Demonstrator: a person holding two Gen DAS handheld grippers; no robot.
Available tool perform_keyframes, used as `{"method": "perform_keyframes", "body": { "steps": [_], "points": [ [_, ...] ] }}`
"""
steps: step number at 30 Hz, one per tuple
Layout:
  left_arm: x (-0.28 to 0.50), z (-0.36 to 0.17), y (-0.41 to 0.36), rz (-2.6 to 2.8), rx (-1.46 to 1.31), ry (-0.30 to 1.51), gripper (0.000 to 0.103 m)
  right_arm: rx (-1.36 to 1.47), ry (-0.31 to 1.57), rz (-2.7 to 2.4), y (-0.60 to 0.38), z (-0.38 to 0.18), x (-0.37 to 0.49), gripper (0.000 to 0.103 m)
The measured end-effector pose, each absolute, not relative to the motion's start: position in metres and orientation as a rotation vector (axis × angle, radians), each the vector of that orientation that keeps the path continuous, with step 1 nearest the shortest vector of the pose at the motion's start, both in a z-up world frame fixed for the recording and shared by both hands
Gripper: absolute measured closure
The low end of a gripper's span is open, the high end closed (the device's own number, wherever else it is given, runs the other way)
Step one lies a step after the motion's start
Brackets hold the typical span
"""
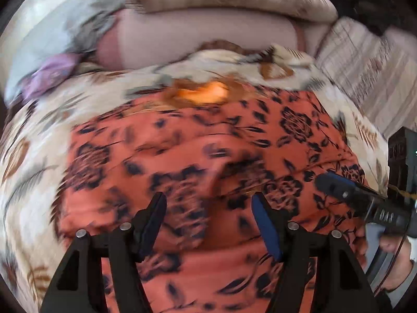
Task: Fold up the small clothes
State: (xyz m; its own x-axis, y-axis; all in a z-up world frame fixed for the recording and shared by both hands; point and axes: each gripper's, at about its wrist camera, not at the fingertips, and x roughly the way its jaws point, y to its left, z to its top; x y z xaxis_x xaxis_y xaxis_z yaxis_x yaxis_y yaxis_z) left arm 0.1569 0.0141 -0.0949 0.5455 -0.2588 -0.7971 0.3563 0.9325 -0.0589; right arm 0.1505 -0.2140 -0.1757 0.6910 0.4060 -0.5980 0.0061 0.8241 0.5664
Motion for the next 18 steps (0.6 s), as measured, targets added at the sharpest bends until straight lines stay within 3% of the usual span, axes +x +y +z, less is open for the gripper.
{"method": "perform_keyframes", "body": {
  "steps": [5,9,12,14,18],
  "points": [
    [0.14,-0.088,0.112,-0.207,-0.117,0.827,0.019,0.456,0.747,0.226,-0.191,-0.122,0.151,0.008],
    [0.158,-0.112,0.169,-0.113,-0.366,0.882,0.019,-0.02,0.735,0.356,-0.1,-0.078,0.167,0.008],
    [0.166,-0.121,0.195,-0.091,-0.487,0.87,0.019,-0.587,0.754,0.443,-0.006,-0.093,0.173,0.01],
    [0.169,-0.124,0.204,-0.086,-0.527,0.85,0.019,-0.821,0.746,0.482,0.034,-0.111,0.171,0.01],
    [0.184,-0.124,0.207,-0.085,-0.54,0.802,0.019,-0.504,0.849,0.544,0.054,-0.095,0.198,0.01]
  ]
}}
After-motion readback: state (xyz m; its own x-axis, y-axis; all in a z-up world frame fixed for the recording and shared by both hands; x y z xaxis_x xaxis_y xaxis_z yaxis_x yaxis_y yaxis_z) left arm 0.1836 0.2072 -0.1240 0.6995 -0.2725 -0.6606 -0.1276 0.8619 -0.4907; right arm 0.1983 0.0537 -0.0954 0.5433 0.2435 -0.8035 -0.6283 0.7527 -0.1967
